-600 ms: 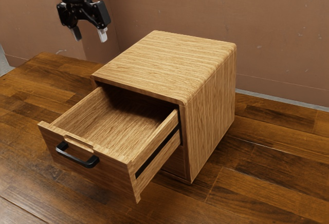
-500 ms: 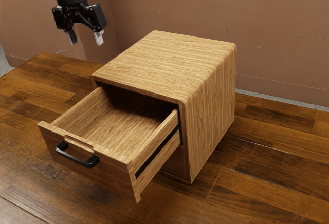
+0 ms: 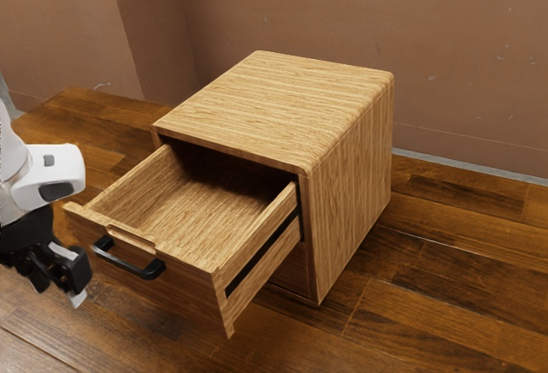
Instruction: Push the drawer handle with one arm to close the drawer
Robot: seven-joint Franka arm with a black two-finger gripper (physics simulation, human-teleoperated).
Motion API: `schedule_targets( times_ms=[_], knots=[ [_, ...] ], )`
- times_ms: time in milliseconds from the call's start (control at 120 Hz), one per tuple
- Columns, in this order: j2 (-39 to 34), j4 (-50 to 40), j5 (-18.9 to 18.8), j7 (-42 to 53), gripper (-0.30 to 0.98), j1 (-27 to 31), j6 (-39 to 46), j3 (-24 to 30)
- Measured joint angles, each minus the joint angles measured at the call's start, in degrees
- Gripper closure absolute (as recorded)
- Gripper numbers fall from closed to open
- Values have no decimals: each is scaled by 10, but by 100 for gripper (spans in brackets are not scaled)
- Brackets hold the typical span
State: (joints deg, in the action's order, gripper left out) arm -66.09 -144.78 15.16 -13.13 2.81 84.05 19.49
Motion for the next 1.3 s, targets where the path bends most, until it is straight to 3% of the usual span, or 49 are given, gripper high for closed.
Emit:
schedule_targets(
  times_ms=[217, 425, 883, 1300],
  knots=[
    [29, -20, 24, -38, 57, 2, -19, -5],
    [54, -49, 10, -62, 68, 2, 5, -6],
    [163, -29, -22, -64, 75, 2, 155, -7],
    [364, 89, -71, -52, 75, 33, 287, -16]
  ],
)
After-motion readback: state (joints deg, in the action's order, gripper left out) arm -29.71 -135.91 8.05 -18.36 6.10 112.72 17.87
